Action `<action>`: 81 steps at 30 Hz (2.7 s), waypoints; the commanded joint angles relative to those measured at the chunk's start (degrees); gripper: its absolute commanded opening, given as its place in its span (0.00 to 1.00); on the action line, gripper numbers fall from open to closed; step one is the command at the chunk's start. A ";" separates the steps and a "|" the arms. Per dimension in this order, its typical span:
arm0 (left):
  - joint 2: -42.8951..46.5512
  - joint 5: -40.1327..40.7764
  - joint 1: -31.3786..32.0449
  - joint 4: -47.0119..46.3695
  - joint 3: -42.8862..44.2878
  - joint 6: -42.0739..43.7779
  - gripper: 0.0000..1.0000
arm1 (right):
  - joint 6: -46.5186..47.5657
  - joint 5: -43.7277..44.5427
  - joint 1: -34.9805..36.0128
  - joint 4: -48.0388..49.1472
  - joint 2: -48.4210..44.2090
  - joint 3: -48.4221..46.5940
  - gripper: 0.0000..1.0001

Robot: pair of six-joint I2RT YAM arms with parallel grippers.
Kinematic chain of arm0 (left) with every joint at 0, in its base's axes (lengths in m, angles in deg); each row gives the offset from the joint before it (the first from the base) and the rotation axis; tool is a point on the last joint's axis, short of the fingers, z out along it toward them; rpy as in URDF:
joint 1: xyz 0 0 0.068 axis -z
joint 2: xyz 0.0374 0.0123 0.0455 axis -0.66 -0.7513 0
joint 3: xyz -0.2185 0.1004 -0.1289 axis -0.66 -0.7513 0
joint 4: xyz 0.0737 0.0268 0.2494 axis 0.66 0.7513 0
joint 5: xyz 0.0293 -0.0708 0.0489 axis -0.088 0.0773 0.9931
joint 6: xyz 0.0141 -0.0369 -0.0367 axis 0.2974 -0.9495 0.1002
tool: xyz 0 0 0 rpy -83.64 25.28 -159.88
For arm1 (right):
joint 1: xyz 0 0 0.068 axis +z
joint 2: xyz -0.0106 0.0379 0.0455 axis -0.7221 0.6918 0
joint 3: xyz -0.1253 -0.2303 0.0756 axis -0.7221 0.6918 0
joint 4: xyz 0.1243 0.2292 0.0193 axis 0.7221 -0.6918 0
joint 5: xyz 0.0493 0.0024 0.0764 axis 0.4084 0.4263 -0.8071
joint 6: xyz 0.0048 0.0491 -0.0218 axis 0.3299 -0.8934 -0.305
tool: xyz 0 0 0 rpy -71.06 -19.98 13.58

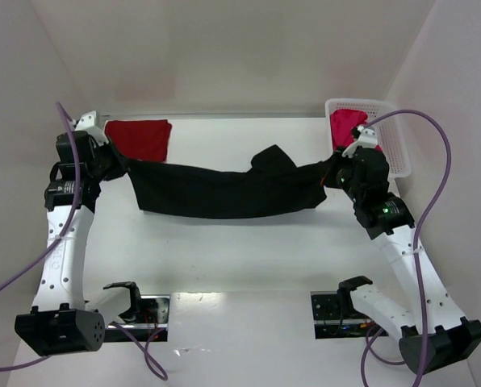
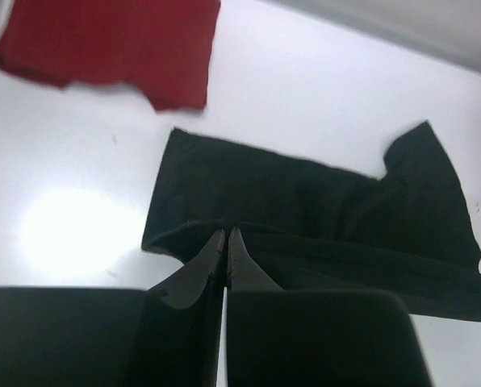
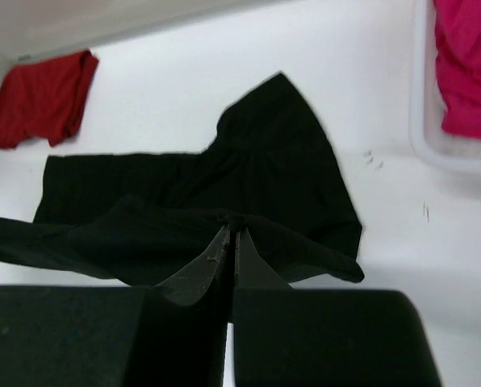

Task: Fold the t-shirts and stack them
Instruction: Flatten out the tshirt

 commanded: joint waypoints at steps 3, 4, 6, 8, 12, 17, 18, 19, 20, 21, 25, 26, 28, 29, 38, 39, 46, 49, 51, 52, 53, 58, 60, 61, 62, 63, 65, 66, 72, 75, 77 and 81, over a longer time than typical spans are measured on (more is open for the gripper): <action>2.94 -2.93 -0.14 3.14 -3.19 -3.45 0.00 | -1.44 -4.20 -0.53 -6.92 -2.94 1.45 0.00; 3.90 -3.54 -0.14 3.83 -3.81 -4.24 0.00 | -1.44 -5.34 -0.53 -7.62 -2.94 1.46 0.00; 4.78 -4.15 -0.14 4.37 -4.95 -4.86 0.00 | -1.44 -7.10 -0.53 -8.58 -2.94 1.99 0.00; 6.10 -4.16 -0.14 6.74 -4.96 -4.86 0.00 | -1.44 -9.99 -0.53 -10.69 -1.63 1.99 0.02; 7.33 -5.73 -0.14 9.81 -4.43 -4.86 0.00 | -1.44 -11.07 1.06 -14.65 -0.57 -0.29 0.09; 7.33 -10.39 -0.14 13.15 -4.96 -5.39 0.05 | -0.91 -13.43 1.06 -21.05 1.72 -4.41 0.25; 7.33 -10.40 -0.14 13.16 -4.96 -5.39 0.05 | -0.91 -14.83 1.06 -22.21 2.59 -4.95 0.25; 7.94 -11.01 -0.14 13.77 -4.96 -5.91 0.08 | -0.91 -14.85 1.06 -23.26 2.60 -4.95 0.25; 8.73 -11.02 -0.14 14.56 -4.96 -5.92 0.10 | -0.21 -14.85 1.06 -24.23 2.60 -5.56 0.28; 8.74 -11.02 -0.14 15.09 -4.18 -5.92 0.13 | -0.21 -14.85 1.06 -25.98 2.60 -5.57 0.30; 9.79 -11.02 -0.14 19.13 -1.97 -5.92 0.44 | 0.49 -16.25 1.06 -28.89 1.28 -7.85 0.75; 9.79 -11.02 -0.14 19.13 -1.27 -5.92 0.49 | 0.50 -16.25 1.06 -28.90 1.28 -8.55 0.80; 9.79 -8.92 -0.14 19.13 0.22 -5.92 0.67 | 0.50 -14.59 1.06 -26.20 1.81 -9.08 0.91; 9.79 -8.30 -0.14 19.74 1.01 -5.92 0.74 | -0.03 -14.58 1.06 -24.78 3.72 -9.08 0.96; 0.76 -5.03 -0.14 7.20 3.04 -5.22 1.00 | 2.86 -7.13 1.06 -7.29 16.99 -13.38 1.00; -0.82 -5.04 -0.14 3.79 3.04 -5.22 1.00 | 3.91 -5.03 1.06 -7.28 18.93 -14.44 1.00; -19.71 3.14 -0.14 -1.60 7.87 -1.00 1.00 | 8.49 0.27 1.06 1.22 34.22 -22.96 1.00; -24.20 0.17 -0.14 -5.99 8.40 0.40 1.00 | 9.20 0.88 1.06 5.45 39.93 -26.38 1.00; -26.67 -2.39 -0.14 -8.18 8.40 1.55 1.00 | 10.42 0.88 1.06 5.47 45.99 -28.59 1.00; -29.20 -4.75 -0.14 -8.89 8.40 1.55 1.00 | 10.95 0.88 1.06 6.16 48.02 -30.68 1.00; -30.36 -5.38 -0.14 -9.51 8.40 2.07 1.00 | 10.96 0.10 1.06 6.17 49.95 -31.66 1.00; -36.69 -8.64 -0.14 -14.08 9.72 5.15 1.00 | 13.32 0.09 1.06 7.75 59.27 -35.26 1.00; -38.19 -9.17 -0.14 -16.53 10.33 6.99 1.00 | 13.86 0.09 1.06 7.75 61.74 -36.68 1.00; -40.02 -9.17 -0.14 -16.55 11.20 7.00 1.00 | 14.73 0.09 1.06 7.75 64.18 -38.16 1.00; -41.00 -9.17 -0.14 -17.16 11.21 7.61 1.00 | 15.26 0.70 1.06 7.75 65.25 -38.79 1.00; -42.14 -9.17 -0.14 -16.55 12.34 8.14 1.00 | 15.26 0.19 1.06 7.75 66.13 -38.79 1.00; -45.13 -9.87 -0.14 -16.02 13.76 10.16 1.00 | 15.88 -0.51 1.06 9.24 67.37 -39.58 1.00; -45.75 -10.57 -0.14 -16.02 13.76 11.04 1.00 | 15.88 -0.52 1.06 10.38 68.24 -40.11 1.00; -50.49 -12.16 -0.66 -15.93 16.05 13.59 0.99 | 17.80 -1.23 1.06 8.98 75.01 -46.70 0.99; -52.25 -13.48 -0.67 -14.80 17.54 15.00 0.97 | 18.51 -1.22 1.06 8.98 76.77 -48.37 0.96; -52.78 -14.00 -0.67 -14.79 17.54 15.61 0.97 | 19.04 -1.22 0.53 8.29 77.65 -49.16 0.95; -52.09 -14.00 -0.67 -13.65 17.72 16.84 0.97 | 19.04 -2.80 -0.70 7.75 78.89 -49.69 0.92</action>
